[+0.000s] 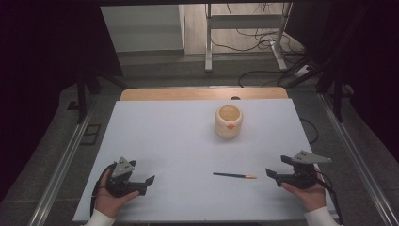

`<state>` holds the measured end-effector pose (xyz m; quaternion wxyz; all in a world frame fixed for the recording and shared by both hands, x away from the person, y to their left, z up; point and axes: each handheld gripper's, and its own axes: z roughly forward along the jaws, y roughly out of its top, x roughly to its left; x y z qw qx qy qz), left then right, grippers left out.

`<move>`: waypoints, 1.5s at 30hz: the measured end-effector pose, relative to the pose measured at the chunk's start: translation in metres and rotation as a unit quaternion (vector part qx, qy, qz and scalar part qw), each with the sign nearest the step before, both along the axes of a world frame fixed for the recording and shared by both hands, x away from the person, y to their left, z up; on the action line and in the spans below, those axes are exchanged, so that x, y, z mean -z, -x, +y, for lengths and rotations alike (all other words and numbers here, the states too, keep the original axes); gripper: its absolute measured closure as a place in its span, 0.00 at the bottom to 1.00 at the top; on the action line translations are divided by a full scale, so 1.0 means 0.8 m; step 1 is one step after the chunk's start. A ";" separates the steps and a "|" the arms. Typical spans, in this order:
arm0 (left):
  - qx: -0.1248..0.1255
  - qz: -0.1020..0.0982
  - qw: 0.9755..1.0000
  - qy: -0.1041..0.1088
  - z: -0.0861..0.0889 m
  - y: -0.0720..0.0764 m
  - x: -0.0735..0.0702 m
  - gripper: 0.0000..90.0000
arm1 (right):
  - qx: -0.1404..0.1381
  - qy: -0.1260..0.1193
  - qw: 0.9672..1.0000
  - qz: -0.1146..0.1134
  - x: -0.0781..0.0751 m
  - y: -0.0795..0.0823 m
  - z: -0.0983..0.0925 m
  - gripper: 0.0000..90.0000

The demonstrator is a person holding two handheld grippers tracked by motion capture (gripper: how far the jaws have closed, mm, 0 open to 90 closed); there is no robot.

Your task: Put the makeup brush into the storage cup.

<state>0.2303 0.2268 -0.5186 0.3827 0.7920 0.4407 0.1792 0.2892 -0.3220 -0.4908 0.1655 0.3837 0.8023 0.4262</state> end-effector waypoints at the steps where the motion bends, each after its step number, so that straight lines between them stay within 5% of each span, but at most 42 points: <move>1: 0.001 0.000 1.000 0.000 0.000 0.000 0.000 0.09 | 0.000 0.001 1.000 0.000 0.000 0.000 0.000 0.19; 34: 0.005 0.002 1.000 0.000 -0.001 0.004 0.000 0.09 | 0.005 0.019 1.000 -0.005 -0.006 -0.005 0.004 0.13; 45: 0.004 0.000 1.000 -0.003 0.001 0.006 0.000 0.09 | -0.017 0.065 0.998 -0.016 -0.026 -0.007 0.019 0.14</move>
